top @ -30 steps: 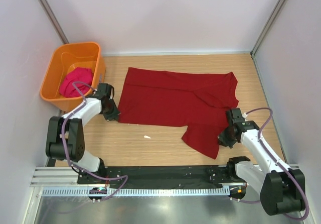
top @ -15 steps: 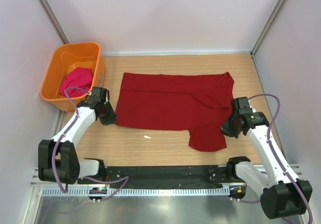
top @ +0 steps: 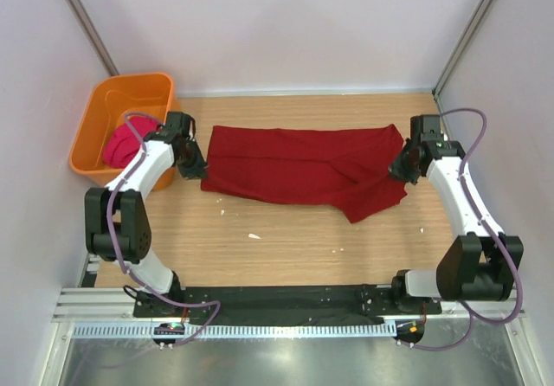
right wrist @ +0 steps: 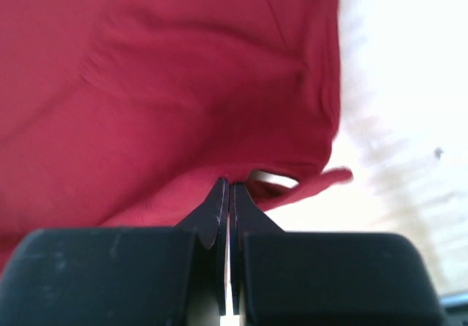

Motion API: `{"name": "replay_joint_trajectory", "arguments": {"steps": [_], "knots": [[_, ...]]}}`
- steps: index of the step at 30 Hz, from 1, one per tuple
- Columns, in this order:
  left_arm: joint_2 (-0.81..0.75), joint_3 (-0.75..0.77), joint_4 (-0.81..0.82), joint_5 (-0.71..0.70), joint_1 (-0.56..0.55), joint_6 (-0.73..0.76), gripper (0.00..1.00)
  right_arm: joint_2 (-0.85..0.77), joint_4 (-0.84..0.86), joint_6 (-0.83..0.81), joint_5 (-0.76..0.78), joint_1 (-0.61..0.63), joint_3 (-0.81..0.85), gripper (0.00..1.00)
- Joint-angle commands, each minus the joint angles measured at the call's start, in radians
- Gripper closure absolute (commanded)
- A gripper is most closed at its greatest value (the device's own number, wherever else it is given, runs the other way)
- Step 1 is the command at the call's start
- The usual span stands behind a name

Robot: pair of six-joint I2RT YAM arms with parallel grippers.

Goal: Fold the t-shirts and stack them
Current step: Fold the tshirt

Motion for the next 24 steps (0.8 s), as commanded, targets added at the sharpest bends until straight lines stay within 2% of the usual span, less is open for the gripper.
{"name": "replay_joint_trajectory", "arguments": {"steps": [1, 10, 17, 24], "knots": [[0.055, 0.084, 0.004, 0.007, 0.005, 0.021, 1.0, 0.077, 0.088, -0.05, -0.021, -0.017, 0.127, 0.99], [0.221, 0.232, -0.009, -0.007, 0.006, 0.03, 1.0, 0.25, 0.14, -0.052, -0.045, -0.067, 0.281, 0.99], [0.299, 0.326, -0.031, -0.053, 0.012, 0.049, 1.0, 0.35, 0.178, -0.061, -0.125, -0.072, 0.314, 0.99], [0.382, 0.395, -0.043, -0.048, 0.023, 0.049, 1.0, 0.393, 0.201, -0.072, -0.119, -0.077, 0.318, 0.99]]}}
